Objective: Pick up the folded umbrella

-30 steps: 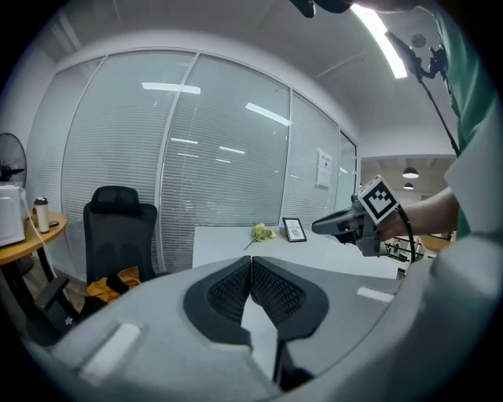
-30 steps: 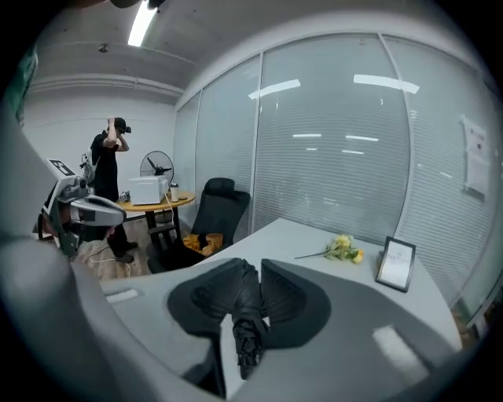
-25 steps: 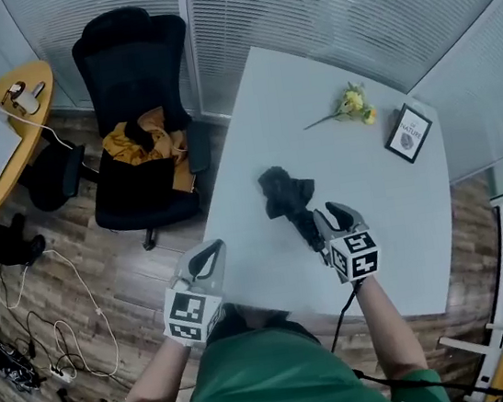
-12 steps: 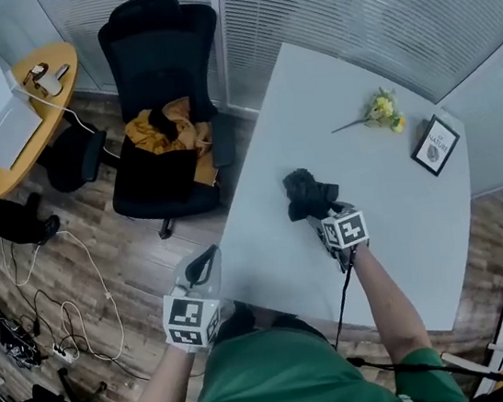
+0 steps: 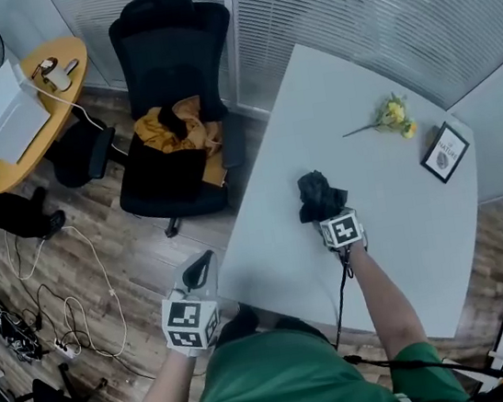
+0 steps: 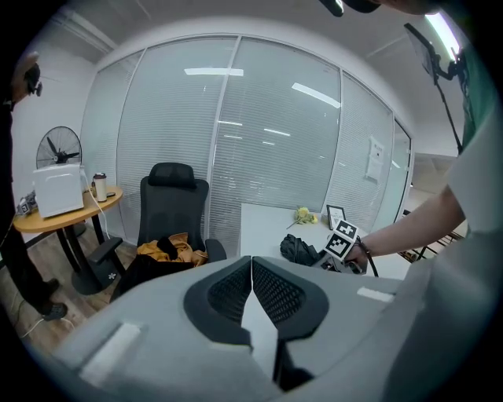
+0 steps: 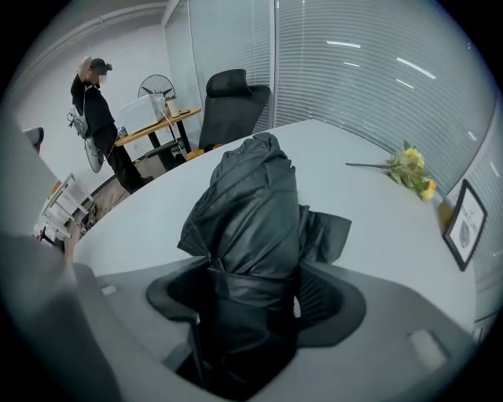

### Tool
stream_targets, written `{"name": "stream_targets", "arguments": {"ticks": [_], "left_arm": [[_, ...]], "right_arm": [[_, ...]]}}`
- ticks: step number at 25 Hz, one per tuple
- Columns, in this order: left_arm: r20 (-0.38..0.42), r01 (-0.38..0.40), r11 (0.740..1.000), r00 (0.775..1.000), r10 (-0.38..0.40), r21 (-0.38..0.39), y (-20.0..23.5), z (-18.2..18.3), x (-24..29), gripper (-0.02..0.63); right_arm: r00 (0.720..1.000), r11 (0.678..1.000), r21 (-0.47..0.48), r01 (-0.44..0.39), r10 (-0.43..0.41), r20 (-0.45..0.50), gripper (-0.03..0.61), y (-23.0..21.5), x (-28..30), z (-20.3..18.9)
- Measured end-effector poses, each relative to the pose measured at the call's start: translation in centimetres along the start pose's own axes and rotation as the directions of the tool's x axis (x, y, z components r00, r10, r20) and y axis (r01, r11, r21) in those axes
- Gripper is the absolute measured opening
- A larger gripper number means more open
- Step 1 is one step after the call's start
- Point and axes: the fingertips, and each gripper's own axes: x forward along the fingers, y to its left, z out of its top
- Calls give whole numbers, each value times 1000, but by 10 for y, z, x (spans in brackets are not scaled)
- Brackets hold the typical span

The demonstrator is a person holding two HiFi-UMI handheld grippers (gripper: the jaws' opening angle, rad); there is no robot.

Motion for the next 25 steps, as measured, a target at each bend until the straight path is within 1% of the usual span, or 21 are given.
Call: {"name": "stream_targets", "arguments": {"ticks": [7, 12, 15, 19, 22, 25], "left_arm": [[-11, 13, 1000, 1000, -13, -1, -6, -1, 1, 12], [-4, 31, 999, 1000, -31, 11, -17, 4, 3, 12], [-11, 46, 999, 999, -46, 17, -23, 3, 5, 11], [-17, 82, 996, 997, -81, 34, -41, 3, 11, 12], [-14, 113, 992, 994, -113, 49, -60, 6, 17, 12], [-5, 144, 988, 990, -144, 56, -78, 11, 22, 12]], "right_arm": [[999, 1000, 14, -27, 27, 28, 316, 0, 0, 0], [995, 993, 79, -92, 88, 56, 301, 10, -12, -12], [987, 978, 150, -142, 128, 101, 296, 20, -23, -18], [968, 951, 231, -204, 161, 190, 294, 28, -43, -20], [953, 940, 249, -233, 169, 252, 293, 27, -62, -19], [935, 940, 230, -251, 174, 308, 293, 27, -84, -16]]}}
